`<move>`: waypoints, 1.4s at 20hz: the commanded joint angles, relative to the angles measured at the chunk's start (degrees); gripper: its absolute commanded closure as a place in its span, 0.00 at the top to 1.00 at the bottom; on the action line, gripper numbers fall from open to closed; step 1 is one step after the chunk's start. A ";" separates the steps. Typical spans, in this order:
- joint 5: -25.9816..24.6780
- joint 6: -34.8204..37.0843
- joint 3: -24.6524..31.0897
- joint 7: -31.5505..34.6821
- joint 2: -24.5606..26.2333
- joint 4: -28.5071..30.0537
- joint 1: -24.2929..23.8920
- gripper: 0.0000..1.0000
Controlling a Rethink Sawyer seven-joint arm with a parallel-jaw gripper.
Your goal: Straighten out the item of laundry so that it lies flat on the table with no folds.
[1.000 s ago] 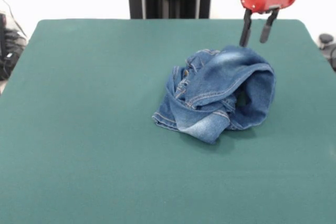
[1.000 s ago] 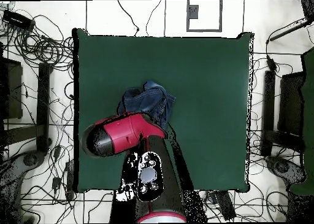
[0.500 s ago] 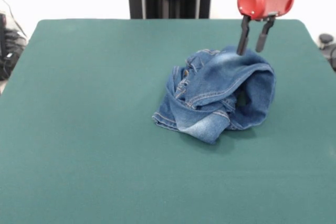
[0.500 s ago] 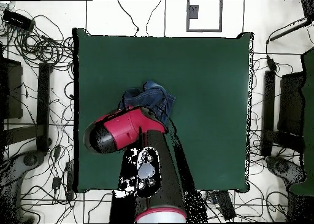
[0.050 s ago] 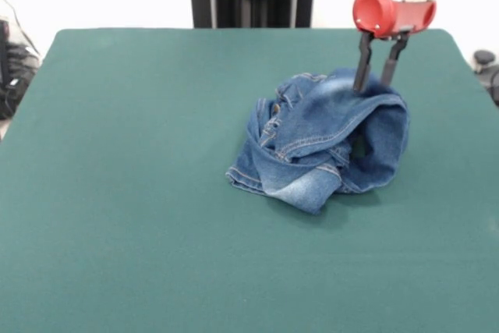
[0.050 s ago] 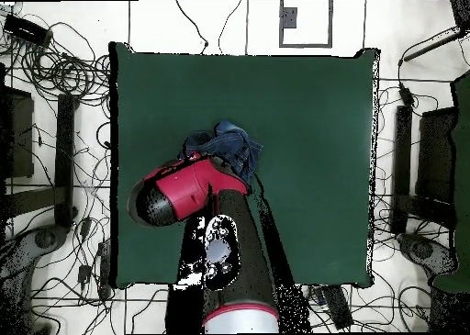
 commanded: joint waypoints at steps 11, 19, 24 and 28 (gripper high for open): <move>-2.58 -2.12 4.92 1.11 6.63 -0.68 0.12 1.00; -3.00 -5.25 5.32 1.69 8.86 -0.65 0.11 1.00; -2.29 -8.66 8.36 1.22 8.10 1.93 -1.96 1.00; -2.38 -9.19 11.34 -0.59 6.70 3.20 -3.60 1.00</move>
